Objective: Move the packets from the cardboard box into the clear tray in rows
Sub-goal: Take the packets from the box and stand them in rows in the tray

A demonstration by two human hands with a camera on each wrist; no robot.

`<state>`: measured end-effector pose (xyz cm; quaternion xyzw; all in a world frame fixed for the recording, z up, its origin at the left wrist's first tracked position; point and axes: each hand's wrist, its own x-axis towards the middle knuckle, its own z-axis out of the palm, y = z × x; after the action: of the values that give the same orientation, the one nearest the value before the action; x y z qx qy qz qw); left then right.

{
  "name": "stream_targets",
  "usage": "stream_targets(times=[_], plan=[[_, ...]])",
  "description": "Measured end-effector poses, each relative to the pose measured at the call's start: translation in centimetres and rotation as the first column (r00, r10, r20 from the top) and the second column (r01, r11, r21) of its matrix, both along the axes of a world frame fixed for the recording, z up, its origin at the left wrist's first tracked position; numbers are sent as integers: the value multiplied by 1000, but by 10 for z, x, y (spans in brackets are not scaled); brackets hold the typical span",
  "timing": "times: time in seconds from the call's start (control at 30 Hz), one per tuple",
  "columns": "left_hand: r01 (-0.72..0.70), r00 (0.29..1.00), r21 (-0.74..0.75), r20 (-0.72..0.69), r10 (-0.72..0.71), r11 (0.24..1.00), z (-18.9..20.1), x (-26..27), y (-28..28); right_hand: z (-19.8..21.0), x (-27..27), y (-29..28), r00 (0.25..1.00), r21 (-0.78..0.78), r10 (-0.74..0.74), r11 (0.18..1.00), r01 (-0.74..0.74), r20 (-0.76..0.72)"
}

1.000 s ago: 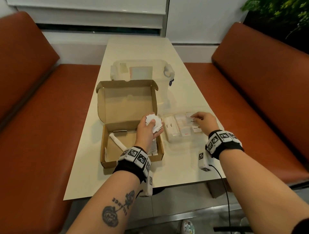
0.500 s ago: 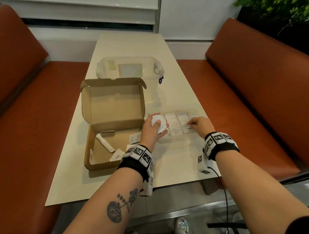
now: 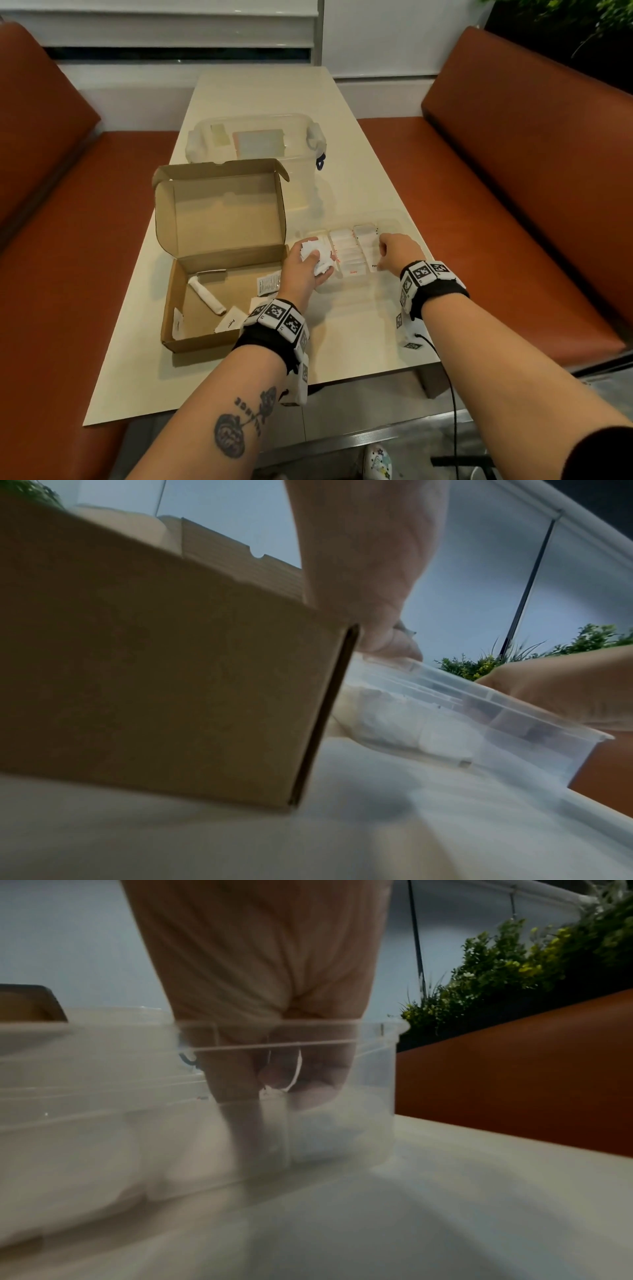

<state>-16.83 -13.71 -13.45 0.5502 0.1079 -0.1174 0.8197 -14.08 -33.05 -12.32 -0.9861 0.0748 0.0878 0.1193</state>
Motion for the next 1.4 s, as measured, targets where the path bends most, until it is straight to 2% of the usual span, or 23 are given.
stream_targets(times=[0.2, 0.43, 0.73, 1.07, 1.17, 1.23, 1.3, 1.33, 1.4], plan=[[1, 1000, 20, 0, -1, 1000, 0, 1, 0, -3, 9, 4, 998, -114, 5, 993, -11, -58], [4, 1000, 30, -17, -4, 1000, 2, 2, -1, -7, 12, 3, 994, -77, -76, 995, 71, -73], [37, 999, 99, -43, -33, 994, 9, 3, -3, -8, 9, 2, 995, -39, -86, 996, 84, -45], [0, 996, 124, -90, 12, 992, 9, 6, -5, -10, 10, 2, 992, -11, -120, 993, 120, -27], [7, 998, 134, -67, 2, 991, 12, 6, -5, -5, 7, 3, 993, 53, -115, 992, 113, 28], [31, 999, 136, -42, -26, 990, 14, 5, -6, 0, 3, 8, 973, 115, -105, 990, 83, 205], [61, 998, 120, -34, -57, 991, 16, 5, -6, 6, -1, 19, 930, 257, -109, 966, 16, 351], [65, 998, 127, -25, -62, 990, 16, 4, -7, 8, -4, 25, 921, 378, -130, 926, -20, 368], [62, 998, 168, 6, -64, 984, 15, 5, -8, 13, -11, 38, 933, 623, -177, 780, -62, 314]])
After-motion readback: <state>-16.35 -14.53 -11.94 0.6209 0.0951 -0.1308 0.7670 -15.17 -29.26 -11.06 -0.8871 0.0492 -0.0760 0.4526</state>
